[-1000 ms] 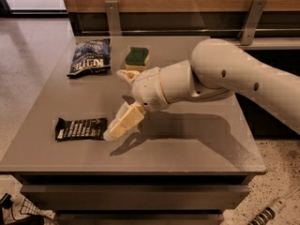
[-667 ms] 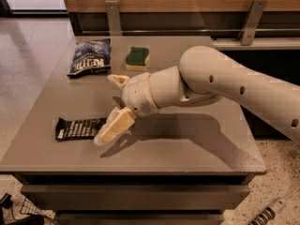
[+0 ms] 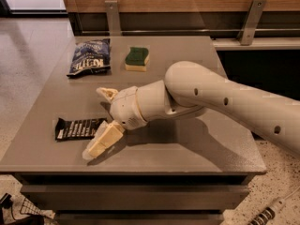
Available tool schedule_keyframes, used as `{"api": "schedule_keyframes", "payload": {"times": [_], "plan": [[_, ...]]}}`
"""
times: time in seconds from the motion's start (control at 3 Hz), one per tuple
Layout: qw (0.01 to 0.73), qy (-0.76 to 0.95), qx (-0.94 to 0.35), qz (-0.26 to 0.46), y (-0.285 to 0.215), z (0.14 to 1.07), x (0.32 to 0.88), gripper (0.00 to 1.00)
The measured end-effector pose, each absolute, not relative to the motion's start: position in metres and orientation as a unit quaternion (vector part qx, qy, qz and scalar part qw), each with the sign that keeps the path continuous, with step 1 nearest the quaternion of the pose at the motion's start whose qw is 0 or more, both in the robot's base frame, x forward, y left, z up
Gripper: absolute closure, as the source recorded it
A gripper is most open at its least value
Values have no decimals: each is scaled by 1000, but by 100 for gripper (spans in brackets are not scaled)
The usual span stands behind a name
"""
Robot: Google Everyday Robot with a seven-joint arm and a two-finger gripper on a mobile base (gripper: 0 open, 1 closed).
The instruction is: Pick rxbar chocolate
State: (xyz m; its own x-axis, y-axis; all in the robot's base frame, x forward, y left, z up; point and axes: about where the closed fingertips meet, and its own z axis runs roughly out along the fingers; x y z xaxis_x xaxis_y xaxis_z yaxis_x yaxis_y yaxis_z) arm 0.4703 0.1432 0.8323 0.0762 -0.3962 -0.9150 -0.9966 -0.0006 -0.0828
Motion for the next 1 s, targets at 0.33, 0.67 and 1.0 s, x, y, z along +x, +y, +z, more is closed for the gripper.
{"api": "schedule_keyframes", "payload": {"times": [0.33, 0.67, 1.0], "plan": [[404, 577, -606, 371, 150, 818, 469, 0], [395, 578, -605, 380, 157, 806, 470, 17], [390, 577, -605, 386, 160, 802, 470, 40]]}}
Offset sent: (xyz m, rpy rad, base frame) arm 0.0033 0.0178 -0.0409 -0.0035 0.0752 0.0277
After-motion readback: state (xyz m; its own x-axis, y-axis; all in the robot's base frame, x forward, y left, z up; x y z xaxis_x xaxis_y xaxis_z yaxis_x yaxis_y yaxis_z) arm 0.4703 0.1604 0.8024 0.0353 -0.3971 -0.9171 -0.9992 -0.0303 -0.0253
